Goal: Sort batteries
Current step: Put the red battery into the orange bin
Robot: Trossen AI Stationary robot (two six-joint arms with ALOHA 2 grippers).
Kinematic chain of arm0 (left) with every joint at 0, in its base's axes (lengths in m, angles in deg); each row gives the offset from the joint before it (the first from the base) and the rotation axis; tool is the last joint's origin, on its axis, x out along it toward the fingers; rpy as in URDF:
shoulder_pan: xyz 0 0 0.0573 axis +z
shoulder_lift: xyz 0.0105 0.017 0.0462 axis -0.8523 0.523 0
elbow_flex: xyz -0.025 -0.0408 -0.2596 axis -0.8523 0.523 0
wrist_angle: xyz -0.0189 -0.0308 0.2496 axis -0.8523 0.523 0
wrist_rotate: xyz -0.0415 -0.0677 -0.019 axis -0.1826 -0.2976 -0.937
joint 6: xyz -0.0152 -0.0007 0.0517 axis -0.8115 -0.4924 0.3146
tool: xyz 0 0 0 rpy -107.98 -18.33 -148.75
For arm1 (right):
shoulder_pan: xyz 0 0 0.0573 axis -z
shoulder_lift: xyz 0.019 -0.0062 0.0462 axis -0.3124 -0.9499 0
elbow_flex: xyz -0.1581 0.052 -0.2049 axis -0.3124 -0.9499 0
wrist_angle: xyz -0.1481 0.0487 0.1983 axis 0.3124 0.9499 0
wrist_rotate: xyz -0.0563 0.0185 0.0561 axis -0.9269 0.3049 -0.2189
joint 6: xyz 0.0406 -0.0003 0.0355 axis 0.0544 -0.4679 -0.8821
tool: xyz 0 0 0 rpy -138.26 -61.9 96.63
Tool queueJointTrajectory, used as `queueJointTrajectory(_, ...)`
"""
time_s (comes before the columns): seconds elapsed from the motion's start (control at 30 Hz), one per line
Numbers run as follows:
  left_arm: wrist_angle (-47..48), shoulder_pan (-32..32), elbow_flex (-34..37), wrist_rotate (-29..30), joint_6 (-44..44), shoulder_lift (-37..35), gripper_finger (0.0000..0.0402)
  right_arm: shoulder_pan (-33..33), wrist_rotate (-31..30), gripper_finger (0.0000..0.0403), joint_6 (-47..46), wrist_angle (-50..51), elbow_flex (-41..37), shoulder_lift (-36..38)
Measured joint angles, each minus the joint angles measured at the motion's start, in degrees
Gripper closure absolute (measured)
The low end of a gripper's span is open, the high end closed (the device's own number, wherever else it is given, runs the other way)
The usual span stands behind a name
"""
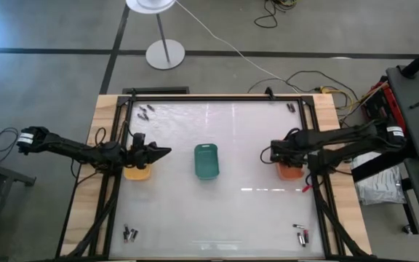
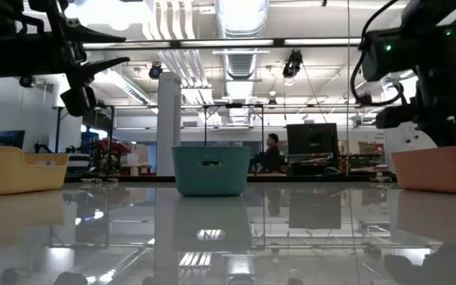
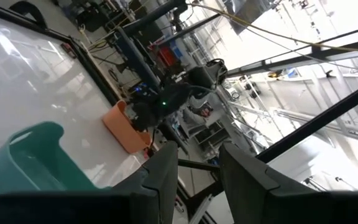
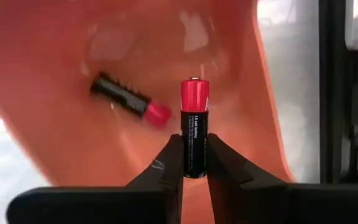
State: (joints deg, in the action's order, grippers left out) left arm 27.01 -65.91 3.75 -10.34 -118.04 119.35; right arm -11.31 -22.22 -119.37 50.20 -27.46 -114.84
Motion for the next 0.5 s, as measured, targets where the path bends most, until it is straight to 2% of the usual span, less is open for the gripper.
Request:
queueJointTrajectory(0.17, 0.0, 0.0, 0.0, 0.0, -0.1, 0.1, 0.0301, 4.7, -3.5, 0.0364, 2.8, -0.8, -0.8, 0.0)
queueJointTrajectory(0.5, 0.0, 0.0, 0.0, 0.4, 0.6, 2.0, 0.0301, 8.4, -2.7, 0.0363, 4.4, -11.3, -6.1, -1.9)
